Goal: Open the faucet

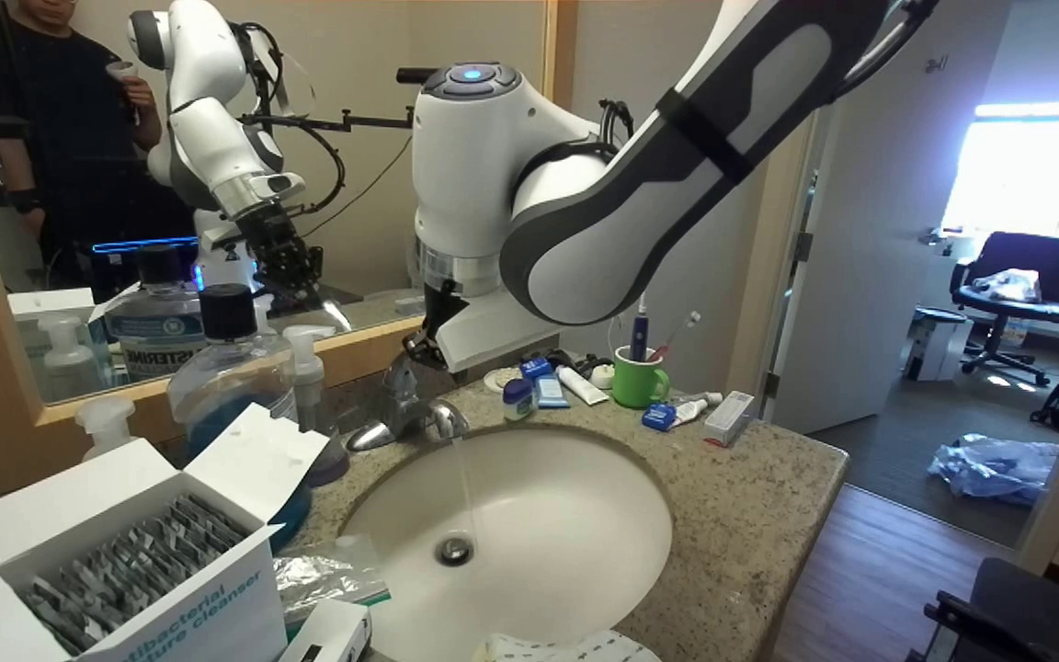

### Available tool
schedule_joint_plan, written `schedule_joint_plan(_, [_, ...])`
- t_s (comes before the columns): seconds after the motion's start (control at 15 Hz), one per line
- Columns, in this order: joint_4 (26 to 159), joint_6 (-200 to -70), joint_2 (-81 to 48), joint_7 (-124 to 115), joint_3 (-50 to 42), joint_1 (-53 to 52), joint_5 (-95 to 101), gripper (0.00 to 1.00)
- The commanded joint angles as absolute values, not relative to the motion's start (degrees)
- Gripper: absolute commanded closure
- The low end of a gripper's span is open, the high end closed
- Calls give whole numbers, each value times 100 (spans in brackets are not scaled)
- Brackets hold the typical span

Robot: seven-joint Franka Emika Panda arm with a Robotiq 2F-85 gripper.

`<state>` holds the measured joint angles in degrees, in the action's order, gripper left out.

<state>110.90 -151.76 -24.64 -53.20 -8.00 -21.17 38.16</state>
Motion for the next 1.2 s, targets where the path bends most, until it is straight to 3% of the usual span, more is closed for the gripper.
schedule_joint_plan(0.0, [11739,-14777,-1831,-4612,-344,-1793,3251,100])
schedule_joint_plan(0.47, [11861,-13755,-1299,-2911,189,-1367,1581,100])
schedule_joint_plan(0.53, [11787,-13543,-1274,-2776,221,-1336,1376,74])
schedule_joint_plan(0.6, [11717,-13327,-1247,-2636,263,-1283,1123,71])
schedule_joint_plan(0.67, [11730,-13688,-1428,-2933,164,-1379,1467,91])
schedule_joint_plan(0.87, [11712,-13482,-1324,-2811,225,-1313,1264,71])
schedule_joint_plan(1.13, [11713,-13478,-1325,-2810,234,-1309,1261,71])
